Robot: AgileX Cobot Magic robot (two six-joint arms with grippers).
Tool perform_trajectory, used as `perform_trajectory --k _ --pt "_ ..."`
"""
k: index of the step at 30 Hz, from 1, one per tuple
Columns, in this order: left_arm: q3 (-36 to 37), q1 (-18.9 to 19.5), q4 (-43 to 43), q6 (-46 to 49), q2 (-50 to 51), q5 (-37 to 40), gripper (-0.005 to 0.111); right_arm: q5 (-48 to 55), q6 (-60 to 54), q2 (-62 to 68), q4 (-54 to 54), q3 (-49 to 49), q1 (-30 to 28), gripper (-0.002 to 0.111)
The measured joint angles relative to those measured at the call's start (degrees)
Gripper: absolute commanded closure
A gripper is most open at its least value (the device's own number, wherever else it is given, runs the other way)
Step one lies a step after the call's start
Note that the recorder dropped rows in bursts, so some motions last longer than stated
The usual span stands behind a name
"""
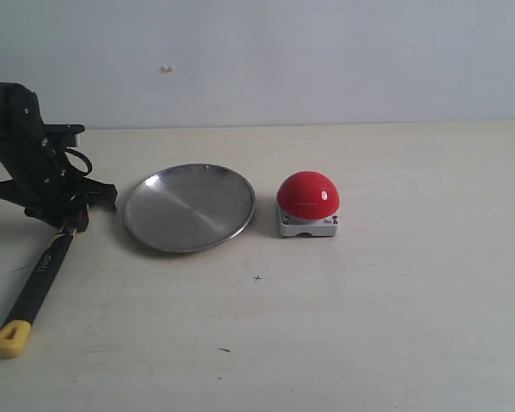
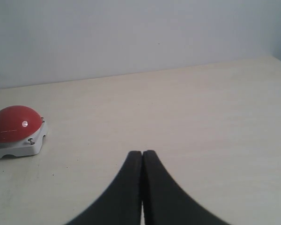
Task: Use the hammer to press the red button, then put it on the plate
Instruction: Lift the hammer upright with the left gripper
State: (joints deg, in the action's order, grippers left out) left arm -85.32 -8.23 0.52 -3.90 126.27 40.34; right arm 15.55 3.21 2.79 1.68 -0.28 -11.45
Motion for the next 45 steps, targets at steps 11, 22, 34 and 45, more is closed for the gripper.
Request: perform_trajectory --k 11,22,34,45 --pt "5.78 0.0 0.0 0.18 -11.52 -1.94 0.107 0.0 0.0 0.0 0.0 0.0 0.0 0.108" --pt "15.83 0.0 -23.98 18.11 -37.0 4.01 0.107 0.0 0.0 0.0 0.0 0.0 0.0 0.108" --pt "35.25 0.0 -47.33 38.59 -57.95 -6.04 0.107 -2.04 0.0 0.0 -1.68 0.0 0.0 0.108" --pt "36.17 0.0 -61.52 53.24 -58.8 -3.99 0.107 -20.57 0.45 0.0 2.36 0.0 0.0 0.108"
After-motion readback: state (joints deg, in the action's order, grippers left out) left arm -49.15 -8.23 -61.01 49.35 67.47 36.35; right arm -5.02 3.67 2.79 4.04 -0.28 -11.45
